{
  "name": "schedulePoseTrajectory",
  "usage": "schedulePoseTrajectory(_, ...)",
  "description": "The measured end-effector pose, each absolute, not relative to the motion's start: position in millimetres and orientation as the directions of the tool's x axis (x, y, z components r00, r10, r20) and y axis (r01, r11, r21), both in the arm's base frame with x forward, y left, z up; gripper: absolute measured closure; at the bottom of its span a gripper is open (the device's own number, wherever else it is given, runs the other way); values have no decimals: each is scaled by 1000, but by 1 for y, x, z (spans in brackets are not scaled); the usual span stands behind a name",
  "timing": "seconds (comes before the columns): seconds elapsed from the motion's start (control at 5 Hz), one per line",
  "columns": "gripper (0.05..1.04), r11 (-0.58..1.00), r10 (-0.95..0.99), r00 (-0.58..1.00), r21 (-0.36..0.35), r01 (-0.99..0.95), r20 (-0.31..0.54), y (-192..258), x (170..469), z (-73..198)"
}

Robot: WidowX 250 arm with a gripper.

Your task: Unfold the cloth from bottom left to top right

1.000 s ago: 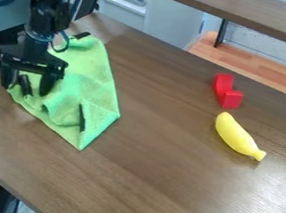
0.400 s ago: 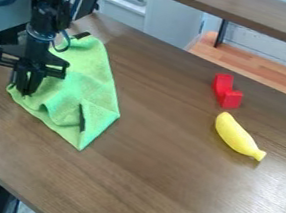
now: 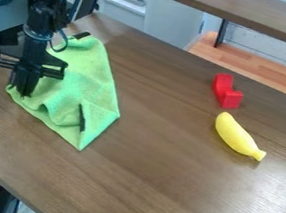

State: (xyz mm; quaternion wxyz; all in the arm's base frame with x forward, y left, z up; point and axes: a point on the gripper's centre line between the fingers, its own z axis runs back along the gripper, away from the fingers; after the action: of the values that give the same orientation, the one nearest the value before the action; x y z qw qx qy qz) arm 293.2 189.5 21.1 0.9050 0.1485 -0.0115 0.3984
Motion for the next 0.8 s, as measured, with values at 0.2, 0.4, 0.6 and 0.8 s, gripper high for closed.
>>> schedulePoseTrajectory(0.2,1015,637,725,677,251,-729,123,190,293,23)
schedulePoseTrajectory(0.4,873,624,736,664,249,-741,130,194,295,28)
schedulePoseTrajectory(0.6,619,619,738,660,252,-744,137,196,296,28)
schedulePoseTrajectory(0.8,365,612,742,657,266,-745,134,197,295,23)
